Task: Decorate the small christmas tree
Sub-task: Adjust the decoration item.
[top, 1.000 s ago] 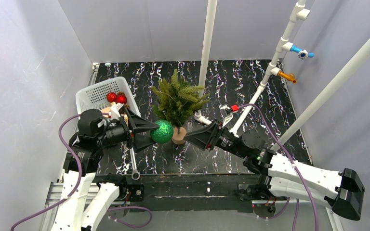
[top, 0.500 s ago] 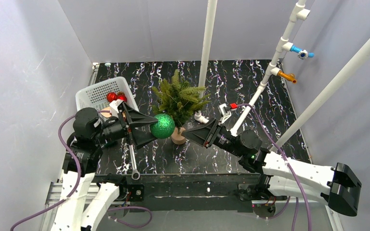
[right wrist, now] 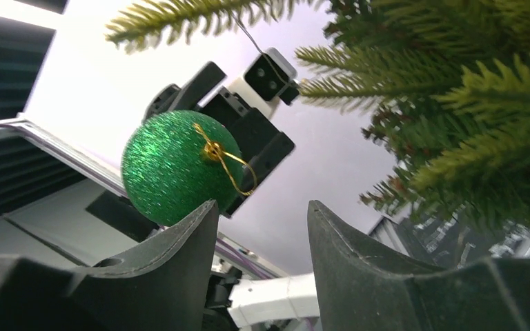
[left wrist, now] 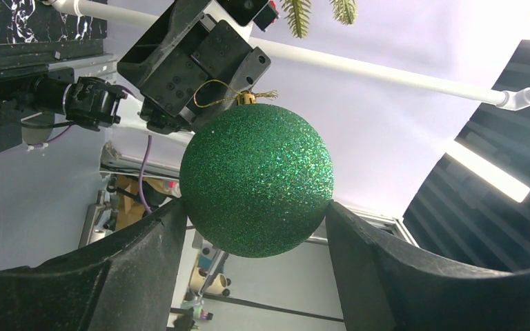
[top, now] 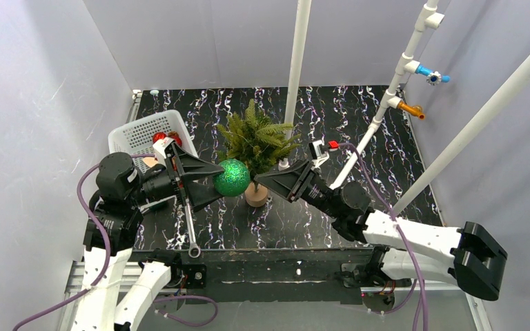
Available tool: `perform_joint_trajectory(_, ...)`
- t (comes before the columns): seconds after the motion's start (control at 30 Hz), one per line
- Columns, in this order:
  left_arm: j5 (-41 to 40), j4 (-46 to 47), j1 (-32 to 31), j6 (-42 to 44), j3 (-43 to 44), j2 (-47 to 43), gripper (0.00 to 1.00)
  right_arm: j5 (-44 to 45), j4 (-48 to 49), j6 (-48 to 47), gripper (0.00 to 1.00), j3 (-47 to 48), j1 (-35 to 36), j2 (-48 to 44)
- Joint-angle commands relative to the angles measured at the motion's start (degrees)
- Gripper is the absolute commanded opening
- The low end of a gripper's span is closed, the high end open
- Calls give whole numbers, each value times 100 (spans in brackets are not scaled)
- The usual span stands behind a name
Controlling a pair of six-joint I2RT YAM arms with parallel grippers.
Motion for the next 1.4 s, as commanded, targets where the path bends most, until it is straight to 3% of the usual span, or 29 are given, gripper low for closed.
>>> perform_joint_trajectory(0.0,272,163,-14,-10,234,-89,33,16,1800,477,58,119,-77,465)
perform_joint_trajectory(0.2,316,374,-10,-96,232,-121,32,-260,2333,960,54,372,-129,1165)
perform_joint_trajectory(0.9,318,457,-13,-83,136,-104,32,-480,2704,1171,34,434,-128,1498)
perform_joint_trajectory(1.37,370,413,-13,-28,207,-91,32,-354,2797,1174,34,384,-137,1487)
